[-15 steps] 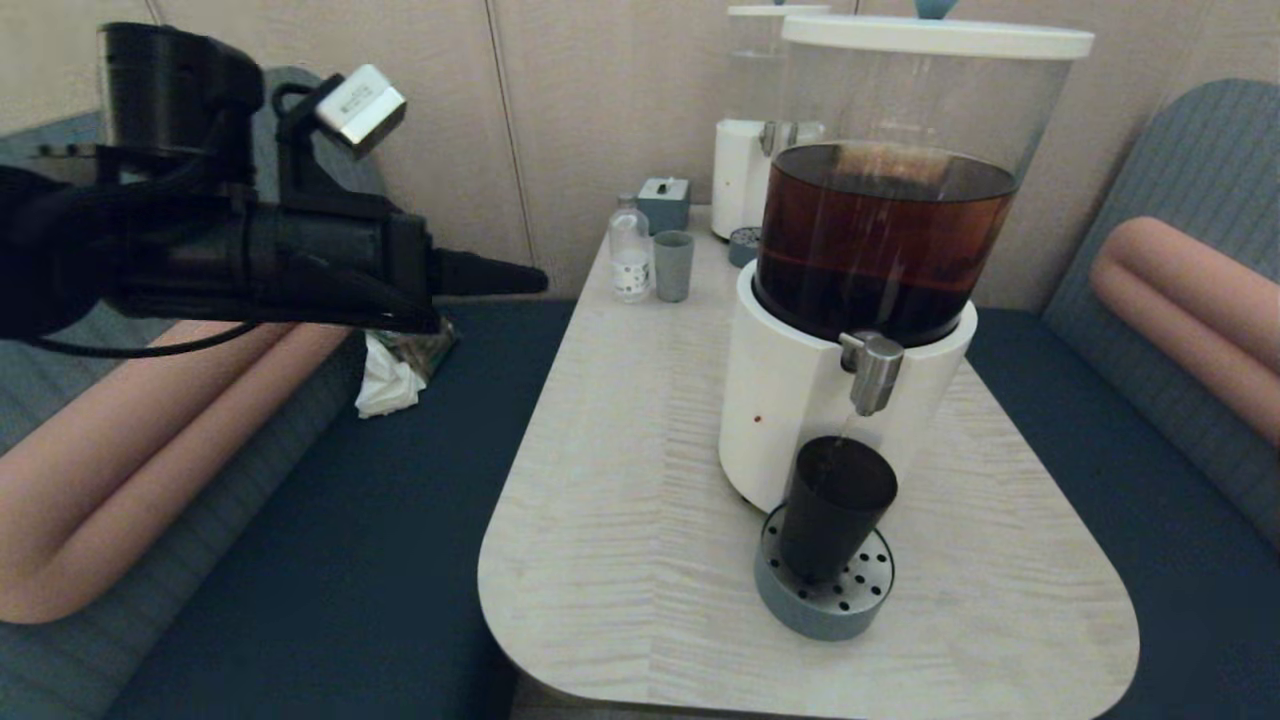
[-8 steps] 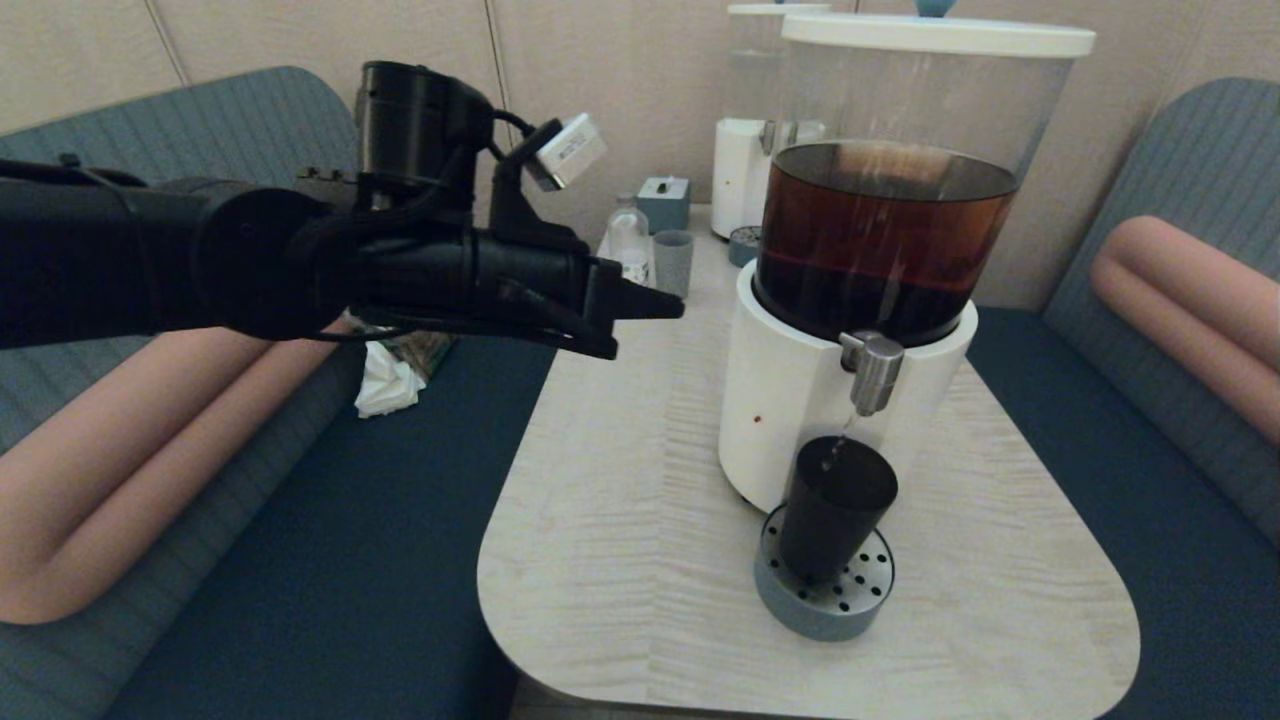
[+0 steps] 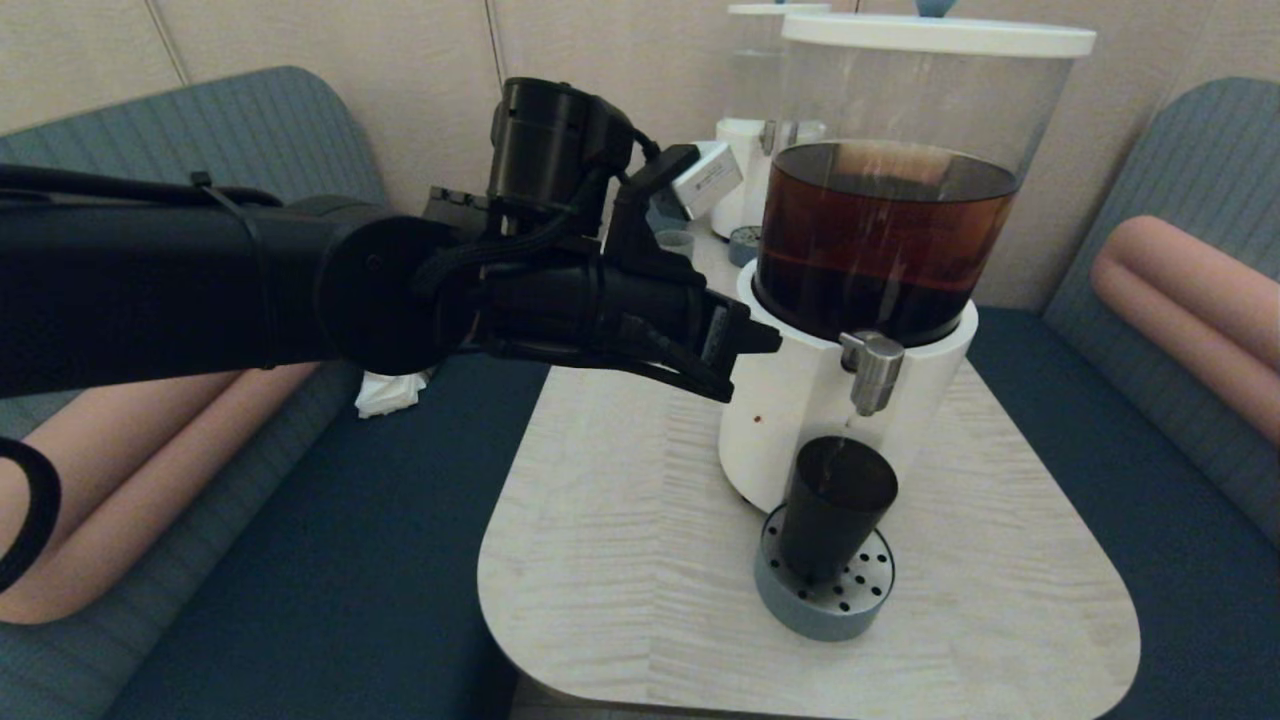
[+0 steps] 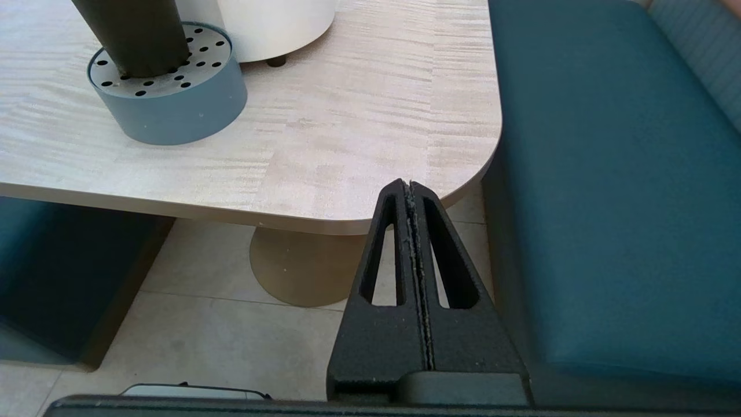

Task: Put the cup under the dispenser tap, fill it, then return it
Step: Turn off the faucet

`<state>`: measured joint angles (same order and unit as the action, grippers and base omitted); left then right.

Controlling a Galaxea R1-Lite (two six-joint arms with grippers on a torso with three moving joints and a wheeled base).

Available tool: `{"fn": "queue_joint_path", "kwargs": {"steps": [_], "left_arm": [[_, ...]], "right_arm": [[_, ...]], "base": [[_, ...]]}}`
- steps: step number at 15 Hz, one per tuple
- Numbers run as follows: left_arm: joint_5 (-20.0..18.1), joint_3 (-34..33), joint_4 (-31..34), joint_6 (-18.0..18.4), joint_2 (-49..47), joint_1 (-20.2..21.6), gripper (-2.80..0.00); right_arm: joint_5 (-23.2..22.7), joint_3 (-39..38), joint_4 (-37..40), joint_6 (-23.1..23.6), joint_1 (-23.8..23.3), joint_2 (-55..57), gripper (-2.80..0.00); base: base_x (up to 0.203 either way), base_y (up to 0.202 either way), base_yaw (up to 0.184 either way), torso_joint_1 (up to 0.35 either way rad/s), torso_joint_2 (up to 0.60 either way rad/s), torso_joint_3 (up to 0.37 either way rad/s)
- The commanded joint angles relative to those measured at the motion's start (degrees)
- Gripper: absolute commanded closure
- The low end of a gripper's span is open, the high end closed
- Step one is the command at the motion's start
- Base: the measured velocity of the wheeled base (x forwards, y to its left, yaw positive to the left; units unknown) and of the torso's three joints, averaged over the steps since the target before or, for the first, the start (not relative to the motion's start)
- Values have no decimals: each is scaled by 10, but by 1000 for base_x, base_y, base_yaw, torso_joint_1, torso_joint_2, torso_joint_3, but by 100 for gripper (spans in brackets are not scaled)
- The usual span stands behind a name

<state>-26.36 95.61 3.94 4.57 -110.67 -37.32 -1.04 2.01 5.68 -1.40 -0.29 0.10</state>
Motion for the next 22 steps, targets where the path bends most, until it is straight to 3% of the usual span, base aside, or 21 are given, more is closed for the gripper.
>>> {"fn": "queue_joint_path", "kwargs": {"steps": [1, 4, 8, 22], "left_arm": [[14, 1, 0, 2, 3, -17, 0], [52, 5, -1, 27, -2, -33, 0], [73, 10, -2, 31, -7, -42, 0], [99, 88, -1, 40, -63, -74, 0]], "right_arm": [[0, 0, 0, 0, 0, 1, 0], [0, 0, 0, 0, 0, 1, 0], [0, 0, 0, 0, 0, 1, 0], [0, 0, 0, 0, 0, 1, 0]], "base": [[0, 0, 0, 0, 0, 0], [0, 0, 0, 0, 0, 0], [0, 0, 0, 0, 0, 0], [0, 0, 0, 0, 0, 0]]}}
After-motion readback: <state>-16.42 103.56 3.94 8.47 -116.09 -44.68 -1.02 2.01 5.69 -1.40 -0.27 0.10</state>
